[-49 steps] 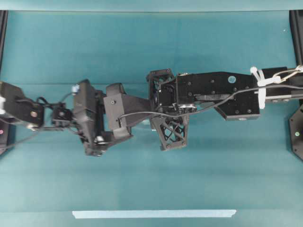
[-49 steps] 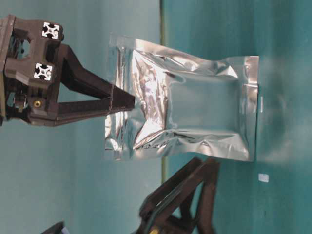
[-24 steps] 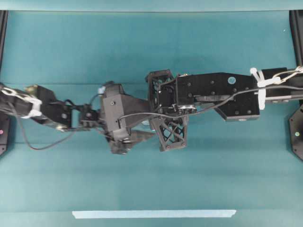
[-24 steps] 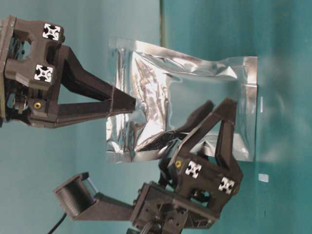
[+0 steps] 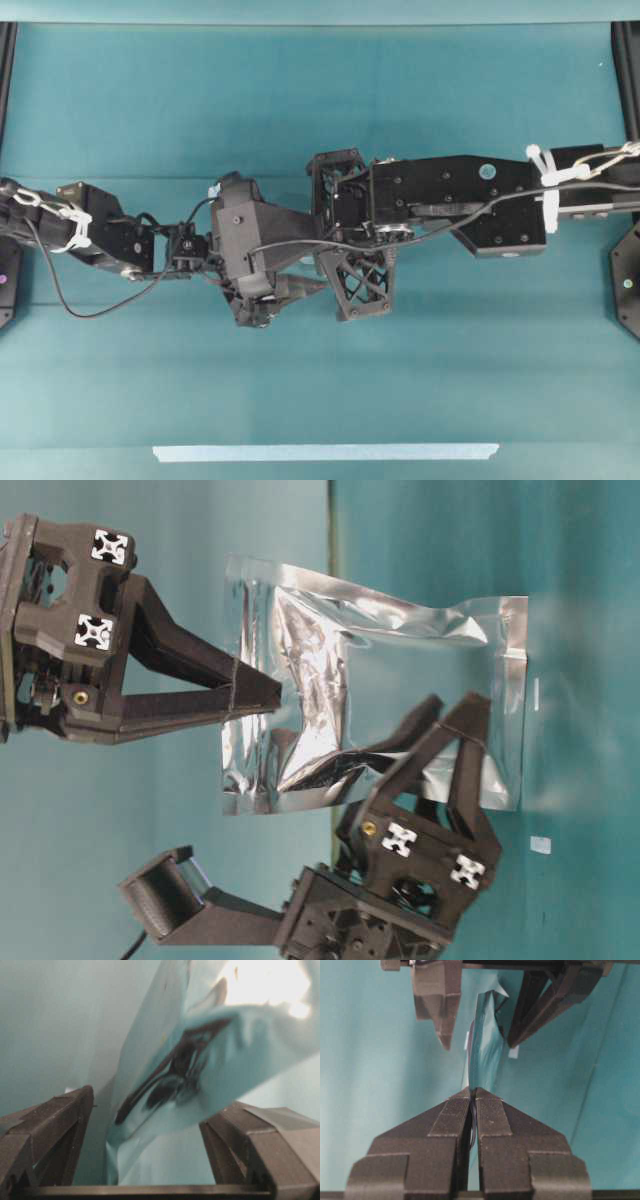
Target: Hand over the silver zip bag and make it stand upright.
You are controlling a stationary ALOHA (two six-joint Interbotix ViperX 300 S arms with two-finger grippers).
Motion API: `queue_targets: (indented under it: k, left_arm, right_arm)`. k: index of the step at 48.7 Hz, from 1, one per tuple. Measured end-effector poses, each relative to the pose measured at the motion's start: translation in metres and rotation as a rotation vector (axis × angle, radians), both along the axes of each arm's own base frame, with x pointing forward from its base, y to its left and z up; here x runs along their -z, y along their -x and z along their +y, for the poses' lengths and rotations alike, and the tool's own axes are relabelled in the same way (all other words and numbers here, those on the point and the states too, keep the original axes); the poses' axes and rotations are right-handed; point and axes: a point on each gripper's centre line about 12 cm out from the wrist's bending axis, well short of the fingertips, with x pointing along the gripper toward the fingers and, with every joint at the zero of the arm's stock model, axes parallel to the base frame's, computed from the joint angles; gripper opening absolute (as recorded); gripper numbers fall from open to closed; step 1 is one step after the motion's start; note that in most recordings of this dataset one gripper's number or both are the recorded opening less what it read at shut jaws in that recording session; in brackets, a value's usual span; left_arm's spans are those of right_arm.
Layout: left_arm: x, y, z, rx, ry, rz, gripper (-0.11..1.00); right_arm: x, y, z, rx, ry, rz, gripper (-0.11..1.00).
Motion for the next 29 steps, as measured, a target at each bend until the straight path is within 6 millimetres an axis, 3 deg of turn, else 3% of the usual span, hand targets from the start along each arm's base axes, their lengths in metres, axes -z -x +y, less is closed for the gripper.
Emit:
queue_targets:
  k: [12, 22, 29]
  left_arm:
    - [-0.0045, -0.0056, -0.0004, 0.002, -0.001, -0.021, 0.71]
    - [-0.0032, -0.0056, -0.0021, 0.01, -0.019, -0.007, 0.38]
    - [-0.0031, -0.0067, -0.0046, 0.022, -0.036, -0.001, 0.33]
  right_arm:
    - [0.0006, -0.0004, 0.0007, -0.002, 0.0, 0.0, 0.02]
    - [0.0018, -0.0003, 0.0014, -0.003, 0.0, 0.003, 0.02]
    - [0.0018, -0.0003, -0.0002, 0.0, 0.002, 0.003, 0.02]
